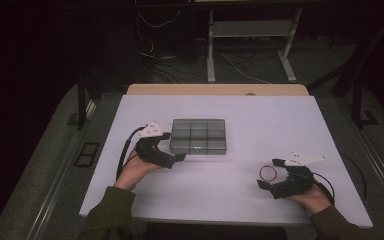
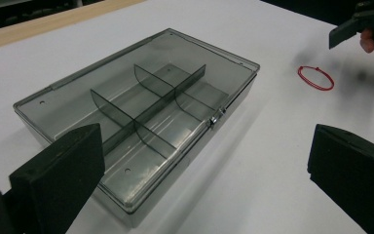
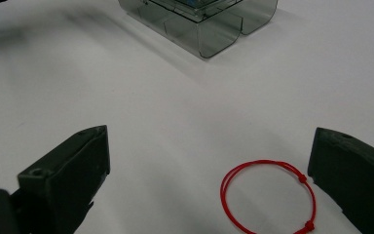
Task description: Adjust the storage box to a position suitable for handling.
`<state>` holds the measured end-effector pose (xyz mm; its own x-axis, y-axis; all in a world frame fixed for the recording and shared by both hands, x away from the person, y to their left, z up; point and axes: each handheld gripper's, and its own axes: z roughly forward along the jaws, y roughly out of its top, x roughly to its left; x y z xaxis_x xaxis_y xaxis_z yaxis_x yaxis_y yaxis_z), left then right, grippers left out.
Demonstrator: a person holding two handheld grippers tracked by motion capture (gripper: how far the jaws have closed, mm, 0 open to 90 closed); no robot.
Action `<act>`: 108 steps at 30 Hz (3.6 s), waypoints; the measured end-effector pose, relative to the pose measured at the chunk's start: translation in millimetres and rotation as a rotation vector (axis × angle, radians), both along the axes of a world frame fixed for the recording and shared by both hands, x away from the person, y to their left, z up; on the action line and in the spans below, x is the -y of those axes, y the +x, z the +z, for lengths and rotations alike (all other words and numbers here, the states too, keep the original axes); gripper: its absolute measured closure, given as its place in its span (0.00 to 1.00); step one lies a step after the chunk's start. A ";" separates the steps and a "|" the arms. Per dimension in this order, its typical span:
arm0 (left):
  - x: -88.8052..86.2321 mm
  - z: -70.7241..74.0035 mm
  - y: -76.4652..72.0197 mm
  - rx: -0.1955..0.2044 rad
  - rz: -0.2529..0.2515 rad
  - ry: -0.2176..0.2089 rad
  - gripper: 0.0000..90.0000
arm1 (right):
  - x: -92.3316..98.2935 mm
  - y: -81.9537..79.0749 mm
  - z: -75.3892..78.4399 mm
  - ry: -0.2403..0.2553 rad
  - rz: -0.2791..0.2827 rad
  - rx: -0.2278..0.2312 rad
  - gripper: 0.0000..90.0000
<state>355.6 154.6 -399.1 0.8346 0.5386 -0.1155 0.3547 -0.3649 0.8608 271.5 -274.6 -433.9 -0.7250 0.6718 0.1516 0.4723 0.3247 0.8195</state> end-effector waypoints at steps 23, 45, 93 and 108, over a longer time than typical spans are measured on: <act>16.4 5.9 23.5 0.001 -0.003 -0.018 0.00 | -0.5 0.1 -0.1 -0.002 -0.001 -0.003 0.02; 37.3 9.9 49.7 -0.004 -0.003 0.007 0.03 | 0.3 0.5 -0.9 -0.001 -0.002 -0.005 0.02; 81.6 8.9 138.1 -0.105 0.100 0.174 0.79 | 1.5 0.2 -0.5 0.014 0.000 -0.006 0.02; 94.3 3.2 156.5 -0.176 0.143 0.240 0.99 | 2.2 0.2 -0.3 0.020 0.001 -0.008 0.02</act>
<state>512.0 60.3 -395.9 0.7273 0.6779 -0.1070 0.5523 -0.4857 0.6775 271.7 -276.7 -434.1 -0.7245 0.6677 0.1711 0.4786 0.3087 0.8220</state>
